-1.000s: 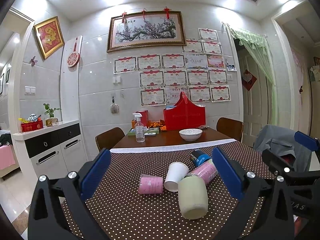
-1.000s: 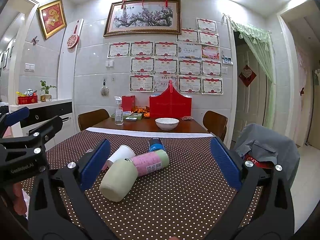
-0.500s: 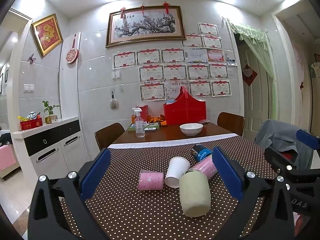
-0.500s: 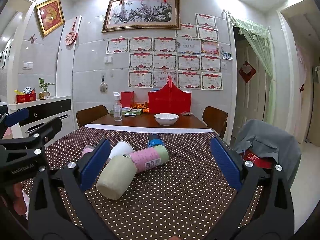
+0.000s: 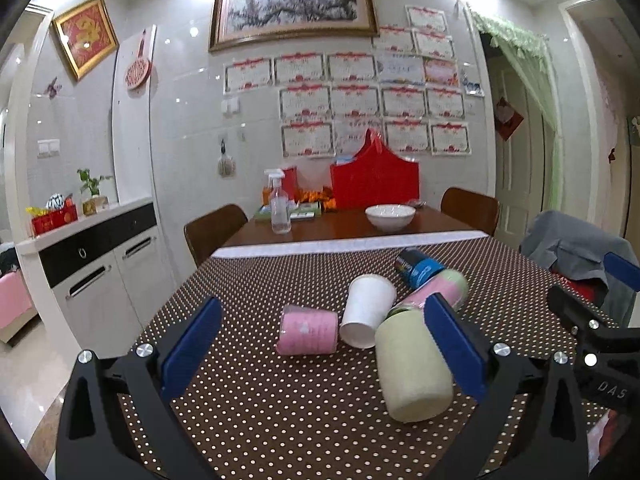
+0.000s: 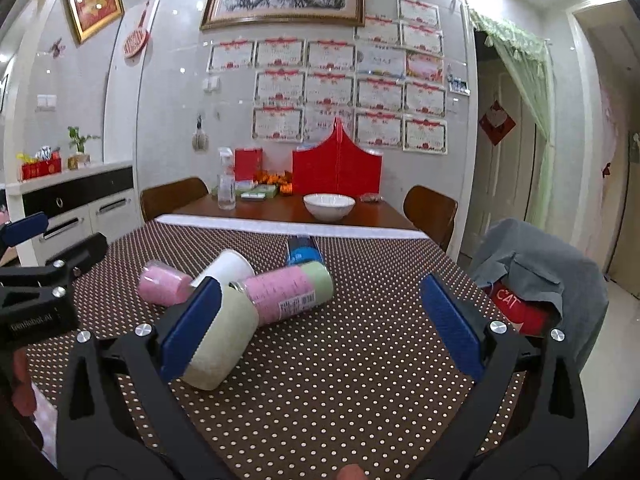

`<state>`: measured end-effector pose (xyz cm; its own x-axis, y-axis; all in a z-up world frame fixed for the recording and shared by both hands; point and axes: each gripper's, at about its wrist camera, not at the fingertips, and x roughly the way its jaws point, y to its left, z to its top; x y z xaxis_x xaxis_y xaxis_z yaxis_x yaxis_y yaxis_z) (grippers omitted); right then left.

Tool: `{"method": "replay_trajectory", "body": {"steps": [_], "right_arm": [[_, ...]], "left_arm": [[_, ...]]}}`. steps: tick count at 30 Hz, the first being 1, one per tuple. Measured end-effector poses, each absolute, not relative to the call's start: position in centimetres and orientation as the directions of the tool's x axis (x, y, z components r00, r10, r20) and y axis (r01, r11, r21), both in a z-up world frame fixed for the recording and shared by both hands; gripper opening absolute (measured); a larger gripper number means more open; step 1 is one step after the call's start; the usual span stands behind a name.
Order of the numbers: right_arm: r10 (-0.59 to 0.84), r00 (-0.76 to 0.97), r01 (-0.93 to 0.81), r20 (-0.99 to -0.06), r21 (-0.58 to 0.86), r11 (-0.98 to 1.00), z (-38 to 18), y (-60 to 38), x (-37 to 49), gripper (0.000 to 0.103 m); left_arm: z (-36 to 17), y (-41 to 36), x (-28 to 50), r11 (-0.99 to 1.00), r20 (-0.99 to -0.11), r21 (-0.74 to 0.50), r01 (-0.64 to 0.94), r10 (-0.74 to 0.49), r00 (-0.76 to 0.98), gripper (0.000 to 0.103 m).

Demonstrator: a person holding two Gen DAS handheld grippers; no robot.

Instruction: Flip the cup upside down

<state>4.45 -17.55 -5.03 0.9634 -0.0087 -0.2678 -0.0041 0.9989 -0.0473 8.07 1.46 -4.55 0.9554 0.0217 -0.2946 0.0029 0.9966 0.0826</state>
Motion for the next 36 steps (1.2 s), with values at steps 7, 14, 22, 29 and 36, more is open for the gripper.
{"method": "replay_trajectory", "body": {"steps": [7,14,22,29,36], "right_arm": [[0.010,0.941,-0.033,-0.337,-0.061,0.998,-6.2,-17.7,7.2,0.097],[0.028,0.913,-0.058,-0.406,-0.063,0.996,-6.8,-18.2,10.1,0.097],[0.039,0.893,-0.082,-0.449,-0.076,0.994,-6.9,-18.2,12.4,0.097],[0.048,0.877,-0.097,-0.478,-0.078,0.992,-7.6,-18.0,14.1,0.097],[0.068,0.863,-0.110,-0.501,-0.054,0.992,-7.1,-18.9,16.9,0.097]], "left_arm": [[-6.7,2.4,11.6,0.997,-0.422,0.054,0.054,-0.026,0.906,0.099],[-8.6,3.8,14.7,0.997,-0.528,0.010,0.081,-0.064,0.847,0.099],[-9.0,4.2,17.3,0.992,-0.612,-0.036,0.119,-0.117,0.782,0.099],[-8.2,3.6,20.0,0.983,-0.664,-0.084,0.164,-0.178,0.726,0.099],[-7.6,1.5,25.0,0.976,-0.727,-0.042,0.214,-0.177,0.663,0.099]]}}
